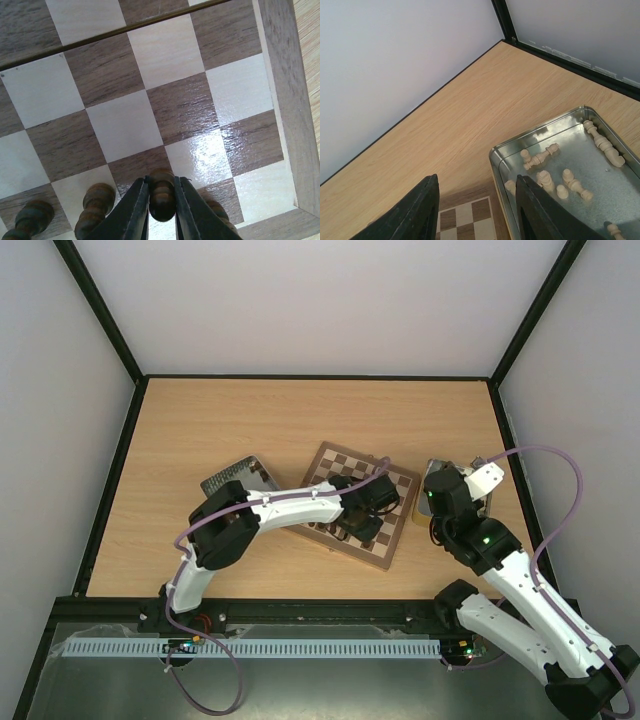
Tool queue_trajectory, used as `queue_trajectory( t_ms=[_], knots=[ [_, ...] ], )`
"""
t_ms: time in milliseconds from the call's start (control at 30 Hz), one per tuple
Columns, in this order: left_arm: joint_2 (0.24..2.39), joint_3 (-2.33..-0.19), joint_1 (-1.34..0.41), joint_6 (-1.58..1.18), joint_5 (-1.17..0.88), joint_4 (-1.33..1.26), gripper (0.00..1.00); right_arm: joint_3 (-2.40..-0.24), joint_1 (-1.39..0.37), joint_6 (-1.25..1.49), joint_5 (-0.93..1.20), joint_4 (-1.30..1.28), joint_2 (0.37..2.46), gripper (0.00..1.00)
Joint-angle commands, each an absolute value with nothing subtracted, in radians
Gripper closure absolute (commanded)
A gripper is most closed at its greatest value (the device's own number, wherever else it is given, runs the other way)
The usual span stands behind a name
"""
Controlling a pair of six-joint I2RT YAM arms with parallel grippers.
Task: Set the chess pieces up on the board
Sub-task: Place the chess piece on the chessboard.
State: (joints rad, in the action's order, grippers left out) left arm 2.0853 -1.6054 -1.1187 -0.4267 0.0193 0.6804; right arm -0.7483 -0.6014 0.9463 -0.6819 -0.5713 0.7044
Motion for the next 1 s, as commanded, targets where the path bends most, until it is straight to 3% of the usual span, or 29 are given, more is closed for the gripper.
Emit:
queue_trajectory(
  t_ms=[0,233,433,967],
  knots=[
    [2.116,-1.633,-1.113,-0.431,0.028,0.711,0.82,-0.739,-0.597,0.949,-0.704,-0.564,0.706,0.59],
    [2.092,-1.633,-1.113,-0.431,0.022,0.707,0.75,-0.742,-0.597,0.949,-0.702,-0.562,0.706,0.59],
    [2.076,-1.628,-1.108,-0.431,0.041,0.706,0.82,-0.738,-0.597,0.950,-0.694,-0.560,0.706,0.59],
    [2.071,-1.608,-1.097,-0.437,0.044,0.694,0.80,-0.733,-0.597,0.953,-0.684,-0.557,0.704,0.59]
  ],
)
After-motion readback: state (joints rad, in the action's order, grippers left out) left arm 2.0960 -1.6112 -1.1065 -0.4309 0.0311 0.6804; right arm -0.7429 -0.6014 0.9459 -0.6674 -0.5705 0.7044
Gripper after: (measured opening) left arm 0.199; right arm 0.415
